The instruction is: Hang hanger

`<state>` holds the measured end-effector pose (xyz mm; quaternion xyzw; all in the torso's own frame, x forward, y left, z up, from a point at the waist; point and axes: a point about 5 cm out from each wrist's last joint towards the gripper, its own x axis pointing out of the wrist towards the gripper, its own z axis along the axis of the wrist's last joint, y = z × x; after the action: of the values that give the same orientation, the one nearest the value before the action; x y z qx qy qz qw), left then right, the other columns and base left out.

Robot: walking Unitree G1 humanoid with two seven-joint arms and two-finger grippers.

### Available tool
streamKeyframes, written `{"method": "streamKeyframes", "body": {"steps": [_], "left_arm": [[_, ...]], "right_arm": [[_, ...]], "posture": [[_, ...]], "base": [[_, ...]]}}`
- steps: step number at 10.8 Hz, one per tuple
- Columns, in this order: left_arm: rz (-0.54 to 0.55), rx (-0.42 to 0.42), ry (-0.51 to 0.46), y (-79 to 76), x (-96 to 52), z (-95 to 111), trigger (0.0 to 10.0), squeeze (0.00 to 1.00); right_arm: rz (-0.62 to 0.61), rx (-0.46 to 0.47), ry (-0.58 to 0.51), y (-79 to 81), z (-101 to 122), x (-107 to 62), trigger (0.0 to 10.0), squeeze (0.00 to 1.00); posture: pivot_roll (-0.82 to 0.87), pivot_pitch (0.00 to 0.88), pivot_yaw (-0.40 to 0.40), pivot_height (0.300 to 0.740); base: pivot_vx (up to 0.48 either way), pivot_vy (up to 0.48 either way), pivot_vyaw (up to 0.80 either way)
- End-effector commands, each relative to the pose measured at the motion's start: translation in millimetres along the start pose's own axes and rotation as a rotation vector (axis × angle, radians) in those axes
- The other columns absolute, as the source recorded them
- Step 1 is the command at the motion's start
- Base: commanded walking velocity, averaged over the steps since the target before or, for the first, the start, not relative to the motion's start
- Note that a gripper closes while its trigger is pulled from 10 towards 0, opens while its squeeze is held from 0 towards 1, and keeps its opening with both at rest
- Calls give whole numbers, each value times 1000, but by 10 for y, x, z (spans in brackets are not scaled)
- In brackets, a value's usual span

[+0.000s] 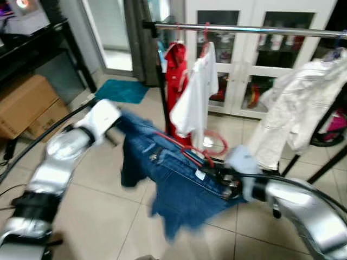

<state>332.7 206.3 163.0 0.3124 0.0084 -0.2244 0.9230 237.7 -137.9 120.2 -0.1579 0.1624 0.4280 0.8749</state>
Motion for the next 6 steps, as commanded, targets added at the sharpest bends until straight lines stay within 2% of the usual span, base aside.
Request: {"method": "streamKeyframes", "body": {"steps": [1,2,3,4,5,6], "left_arm": [[71,22,-41,151,4,130,0,0],[-13,-9,-105,-71,134,281,0,0],[-163,-25,-131,-429,239,350,0,0],[-297,-1,-115,-745,276,329,0,0],[-360,-7,-125,-929,288,355,0,0],[-392,-18,-160,-1035,302,442,0,0]], "right_arm": [[-54,11,67,-51,-73,5,0,0],[-82,25,53,-49,17,142,0,0],[-90,42,17,-37,150,272,0,0],[-86,42,8,-23,248,344,0,0],[-62,32,48,9,247,382,0,0],[-31,-24,177,58,98,409,0,0]], "posture": [[-72,0,112,740],[-72,0,112,740],[-71,0,112,740],[-74,0,112,740],[-76,0,114,740],[-76,0,114,740]], "base": [[0,0,0],[0,0,0],[0,0,0],[0,0,0],[0,0,0],[0,0,0]]}}
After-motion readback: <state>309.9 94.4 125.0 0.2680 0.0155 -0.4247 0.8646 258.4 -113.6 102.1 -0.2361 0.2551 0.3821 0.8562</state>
